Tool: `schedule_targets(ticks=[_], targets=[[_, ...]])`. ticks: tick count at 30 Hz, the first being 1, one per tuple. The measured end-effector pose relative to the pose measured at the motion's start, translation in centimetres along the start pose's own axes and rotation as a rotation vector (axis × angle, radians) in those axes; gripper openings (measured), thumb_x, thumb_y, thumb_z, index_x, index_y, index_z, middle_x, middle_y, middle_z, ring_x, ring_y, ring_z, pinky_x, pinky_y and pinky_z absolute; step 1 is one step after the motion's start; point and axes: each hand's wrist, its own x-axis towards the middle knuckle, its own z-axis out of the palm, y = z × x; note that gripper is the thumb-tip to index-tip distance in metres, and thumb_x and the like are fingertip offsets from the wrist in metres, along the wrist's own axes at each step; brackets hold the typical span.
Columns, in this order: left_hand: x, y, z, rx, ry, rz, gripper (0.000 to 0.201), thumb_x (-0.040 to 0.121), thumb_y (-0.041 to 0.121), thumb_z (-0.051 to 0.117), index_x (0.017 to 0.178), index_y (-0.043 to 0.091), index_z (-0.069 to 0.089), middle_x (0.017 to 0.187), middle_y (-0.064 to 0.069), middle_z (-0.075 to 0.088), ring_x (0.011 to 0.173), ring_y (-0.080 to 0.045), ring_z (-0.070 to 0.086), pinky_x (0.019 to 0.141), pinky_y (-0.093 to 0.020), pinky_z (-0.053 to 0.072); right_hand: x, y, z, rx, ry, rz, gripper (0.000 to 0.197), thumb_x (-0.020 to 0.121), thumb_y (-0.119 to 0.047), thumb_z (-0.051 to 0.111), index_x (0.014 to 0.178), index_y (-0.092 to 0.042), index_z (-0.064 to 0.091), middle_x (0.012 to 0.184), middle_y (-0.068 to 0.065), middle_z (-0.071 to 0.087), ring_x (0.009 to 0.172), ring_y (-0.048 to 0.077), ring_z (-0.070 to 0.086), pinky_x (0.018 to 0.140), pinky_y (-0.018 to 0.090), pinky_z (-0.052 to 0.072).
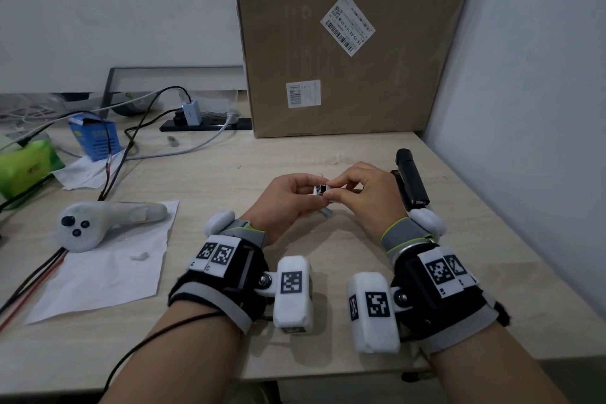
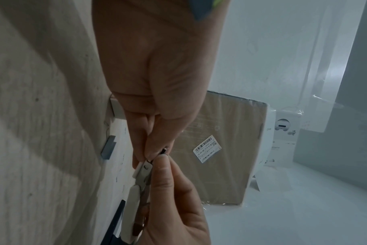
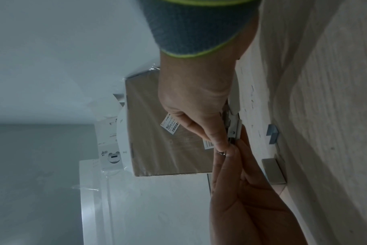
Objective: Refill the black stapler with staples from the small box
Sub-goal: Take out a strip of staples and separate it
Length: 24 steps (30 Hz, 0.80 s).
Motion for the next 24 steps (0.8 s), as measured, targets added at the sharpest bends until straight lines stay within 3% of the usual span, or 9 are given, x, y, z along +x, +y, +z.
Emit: schedule_targets(ticks=[4,7,9,12,16,21,24], targets=[[0.02,0.02,-0.14,-0.082,-0.043,-0.022,0.027,0.082,-0.012,0.057,0.104,0.002,0.065,0.084,-0.005,0.075,0.08,-0.016,0.069,0.076,-0.023,0.055,0.08,0.22,-0.12,-0.062,-0.026,-0.02,0.01,0.067,-0.022,0.079,0.074,-0.016,0.075,0.074,-0.003,0.065,0.084,0.017,0.054,0.076,0.022,0.042],[0.16,-0.04,-0.11,-0.144,-0.031,-0.016,0.028,0.082,-0.013,0.056,0.106,-0.002,0.063,0.087,-0.007,0.074,0.078,-0.013,0.07,0.074,-0.019,0.056,0.17,0.65,0.08,-0.11,-0.011,-0.016,0.015,0.066,-0.035,0.077,0.077,-0.026,0.075,0.077,-0.012,0.066,0.093,0.016,0.052,0.088,0.046,0.042],[0.29,-0.04,-0.15,-0.187,-0.016,0.0,0.031,0.082,-0.015,0.054,0.111,-0.005,0.061,0.094,-0.011,0.071,0.081,-0.014,0.069,0.081,-0.021,0.055,0.22,0.79,0.21,-0.135,0.008,-0.041,0.028,0.064,-0.051,0.069,0.083,-0.031,0.074,0.083,-0.014,0.07,0.098,0.016,0.052,0.088,0.052,0.041],[0.48,-0.02,-0.31,-0.241,0.005,0.023,0.031,0.083,-0.016,0.051,0.11,-0.004,0.061,0.095,-0.014,0.07,0.083,-0.015,0.07,0.085,-0.022,0.054,0.34,0.78,0.16,-0.134,0.062,-0.071,0.043,0.062,-0.061,0.057,0.092,-0.035,0.073,0.097,-0.013,0.072,0.106,0.018,0.052,0.093,0.053,0.04],[0.52,0.08,-0.48,-0.292,0.038,0.039,0.033,0.084,-0.017,0.049,0.114,-0.007,0.059,0.085,-0.008,0.073,0.079,-0.013,0.071,0.078,-0.019,0.055,0.28,0.52,-0.07,-0.158,0.106,-0.081,0.031,0.068,-0.049,0.065,0.095,-0.035,0.073,0.108,-0.011,0.069,0.113,0.018,0.05,0.099,0.054,0.034],[0.43,0.25,-0.37,-0.307,0.033,0.04,0.034,0.084,-0.016,0.05,0.115,-0.007,0.058,0.094,-0.012,0.07,0.081,-0.013,0.07,0.078,-0.019,0.055,0.29,0.77,0.14,-0.184,0.091,-0.126,0.027,0.071,-0.048,0.061,0.093,-0.038,0.073,0.111,-0.011,0.068,0.114,0.021,0.048,0.097,0.054,0.036],[0.41,0.2,-0.32,-0.305,0.026,0.035,0.036,0.084,-0.015,0.05,0.119,-0.008,0.055,0.098,-0.014,0.066,0.081,-0.012,0.069,0.08,-0.019,0.055,0.13,0.7,0.27,-0.233,0.076,-0.126,0.025,0.073,-0.045,0.061,0.094,-0.038,0.073,0.117,-0.011,0.066,0.118,0.021,0.045,0.101,0.049,0.031]])
